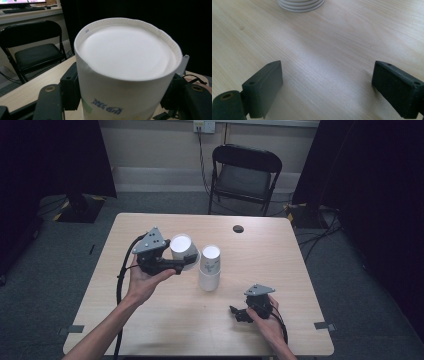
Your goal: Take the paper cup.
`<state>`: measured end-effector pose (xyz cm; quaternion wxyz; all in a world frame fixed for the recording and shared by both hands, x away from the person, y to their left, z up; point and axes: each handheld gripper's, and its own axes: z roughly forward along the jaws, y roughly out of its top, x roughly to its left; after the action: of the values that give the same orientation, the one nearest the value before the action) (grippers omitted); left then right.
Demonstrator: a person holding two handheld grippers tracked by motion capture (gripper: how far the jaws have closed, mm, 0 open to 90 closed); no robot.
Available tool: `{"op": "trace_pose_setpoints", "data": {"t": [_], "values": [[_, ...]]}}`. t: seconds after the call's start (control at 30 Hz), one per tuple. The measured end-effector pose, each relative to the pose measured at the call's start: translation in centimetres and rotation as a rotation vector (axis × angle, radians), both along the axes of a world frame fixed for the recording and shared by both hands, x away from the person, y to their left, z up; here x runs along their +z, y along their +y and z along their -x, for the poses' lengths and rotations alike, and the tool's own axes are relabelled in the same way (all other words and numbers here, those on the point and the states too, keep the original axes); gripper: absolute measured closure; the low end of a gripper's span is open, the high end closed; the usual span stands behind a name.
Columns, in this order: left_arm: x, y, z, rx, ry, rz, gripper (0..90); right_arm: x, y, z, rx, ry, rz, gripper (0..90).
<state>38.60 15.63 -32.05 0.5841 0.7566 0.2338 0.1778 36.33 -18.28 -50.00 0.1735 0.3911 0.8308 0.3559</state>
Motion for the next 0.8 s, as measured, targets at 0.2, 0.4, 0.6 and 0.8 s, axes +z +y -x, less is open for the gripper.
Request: {"op": "trace_pose_setpoints", "data": {"t": [0.2, 0.4, 0.6, 0.8], "values": [[-0.8, 1.3, 0.3, 0.008, 0.019, 0.021, 34.2, 0.0, 0.0, 0.0, -0.024, -0.005, -0.008, 13.8], [-3.4, 2.0, 0.7, 0.018, 0.054, 0.012, 34.2, 0.2, 0.1, 0.1, -0.026, 0.0, -0.024, 15.4], [-5.6, 2.1, 1.2, 0.006, 0.097, 0.012, 34.2, 1.1, 0.4, 0.5, -0.004, -0.034, -0.076, 16.2], [-7.5, 1.7, 1.9, -0.015, 0.136, -0.001, 34.2, 2.2, 1.3, 1.5, 0.074, -0.05, -0.121, 23.9]]}}
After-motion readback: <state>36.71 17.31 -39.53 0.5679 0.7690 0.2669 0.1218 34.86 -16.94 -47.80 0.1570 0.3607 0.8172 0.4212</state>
